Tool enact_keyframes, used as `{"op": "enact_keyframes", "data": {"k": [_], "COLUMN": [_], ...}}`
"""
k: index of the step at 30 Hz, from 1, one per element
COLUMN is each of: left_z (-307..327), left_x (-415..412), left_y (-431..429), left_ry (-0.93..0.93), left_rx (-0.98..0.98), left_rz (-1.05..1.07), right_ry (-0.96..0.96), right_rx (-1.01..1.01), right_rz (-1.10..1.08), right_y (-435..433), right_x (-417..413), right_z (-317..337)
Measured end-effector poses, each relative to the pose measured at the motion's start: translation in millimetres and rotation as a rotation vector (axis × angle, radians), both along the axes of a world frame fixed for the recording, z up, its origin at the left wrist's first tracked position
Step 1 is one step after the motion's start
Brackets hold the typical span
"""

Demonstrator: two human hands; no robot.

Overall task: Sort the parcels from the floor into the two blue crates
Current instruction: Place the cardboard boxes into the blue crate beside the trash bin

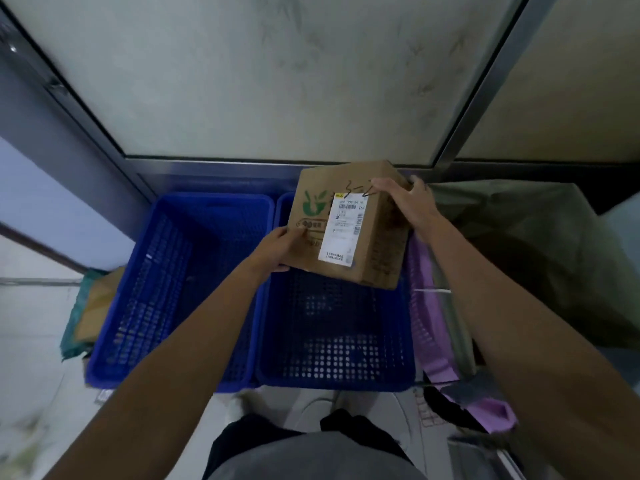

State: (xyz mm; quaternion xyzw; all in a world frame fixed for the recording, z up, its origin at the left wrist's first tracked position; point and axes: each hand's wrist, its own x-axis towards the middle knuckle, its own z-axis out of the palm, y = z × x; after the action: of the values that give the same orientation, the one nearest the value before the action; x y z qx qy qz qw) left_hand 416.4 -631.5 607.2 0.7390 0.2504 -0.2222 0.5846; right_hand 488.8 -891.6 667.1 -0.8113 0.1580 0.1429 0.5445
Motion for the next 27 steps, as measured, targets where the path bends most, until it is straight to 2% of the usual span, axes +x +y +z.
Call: {"op": "enact_keyframes", "data": {"k": [8, 13, 17, 23, 27], "left_z": [-23.0, -52.1, -96.9, -160.3, -199.6], "left_x": [-21.6, -43.8, -66.9, -78.6, -77.6], "left_y": [3.1, 1.4, -7.1, -5.3, -7.4], "left_ry": [0.040, 0.108, 0.184, 0.313, 0.310], "left_rx": [0.034, 0.038, 0.014, 0.064, 0.082], "left_rz": [0.147, 0.129, 0.131, 0.168, 0.184], "right_ry": [0.162, 0.294, 0.370, 0.529, 0.603], "right_rx": [0.148, 0.309, 0.266, 0.342, 0.261], "right_rz": [0.038, -0.209, -0.323, -0.245, -0.295], "right_y": [12.8, 18.2, 18.8, 21.3, 24.9], "right_x": [-15.3, -51.5, -81.4, -99.2, -99.4], "right_z": [-56.8, -126.3, -192.5, -240.3, -293.0]}}
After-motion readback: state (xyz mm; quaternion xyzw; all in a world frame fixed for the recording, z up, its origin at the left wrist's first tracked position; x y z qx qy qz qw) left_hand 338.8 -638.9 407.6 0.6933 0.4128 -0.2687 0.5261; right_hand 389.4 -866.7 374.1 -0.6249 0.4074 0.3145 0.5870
